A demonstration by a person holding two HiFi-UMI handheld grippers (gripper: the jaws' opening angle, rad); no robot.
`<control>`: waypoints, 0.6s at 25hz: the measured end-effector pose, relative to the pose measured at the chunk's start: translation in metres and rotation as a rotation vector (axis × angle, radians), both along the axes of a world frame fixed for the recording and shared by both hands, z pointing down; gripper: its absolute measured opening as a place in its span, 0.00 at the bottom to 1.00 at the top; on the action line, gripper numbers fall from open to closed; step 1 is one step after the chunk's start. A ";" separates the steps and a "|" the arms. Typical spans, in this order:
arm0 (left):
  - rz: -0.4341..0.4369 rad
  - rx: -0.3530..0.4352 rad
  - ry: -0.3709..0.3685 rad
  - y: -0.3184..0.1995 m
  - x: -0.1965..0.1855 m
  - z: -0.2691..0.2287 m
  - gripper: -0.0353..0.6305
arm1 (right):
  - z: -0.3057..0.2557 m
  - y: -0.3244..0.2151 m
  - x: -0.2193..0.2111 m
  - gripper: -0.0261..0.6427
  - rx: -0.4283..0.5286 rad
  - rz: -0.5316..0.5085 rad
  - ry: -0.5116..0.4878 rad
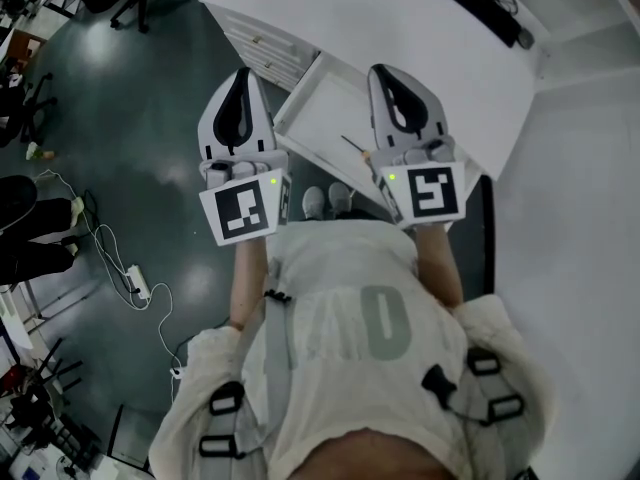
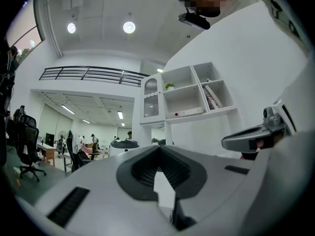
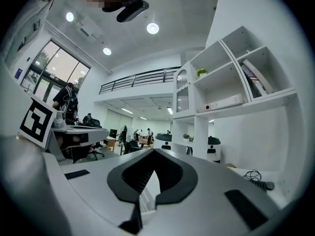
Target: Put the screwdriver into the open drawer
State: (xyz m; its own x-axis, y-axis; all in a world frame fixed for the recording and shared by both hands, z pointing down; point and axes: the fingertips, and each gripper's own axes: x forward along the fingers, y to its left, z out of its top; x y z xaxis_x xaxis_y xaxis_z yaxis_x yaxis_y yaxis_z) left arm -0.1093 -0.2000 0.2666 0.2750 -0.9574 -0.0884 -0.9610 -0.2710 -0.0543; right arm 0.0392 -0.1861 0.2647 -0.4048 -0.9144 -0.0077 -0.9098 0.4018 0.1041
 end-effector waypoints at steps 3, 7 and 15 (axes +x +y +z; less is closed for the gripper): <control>0.002 0.005 -0.006 0.002 0.000 0.000 0.06 | -0.001 0.003 0.002 0.05 -0.005 -0.002 -0.020; 0.008 0.004 -0.008 0.005 0.001 -0.001 0.06 | -0.005 0.007 0.007 0.05 0.001 0.008 -0.013; 0.017 -0.005 -0.005 0.007 0.005 0.003 0.06 | 0.000 0.011 0.028 0.05 0.005 0.039 0.011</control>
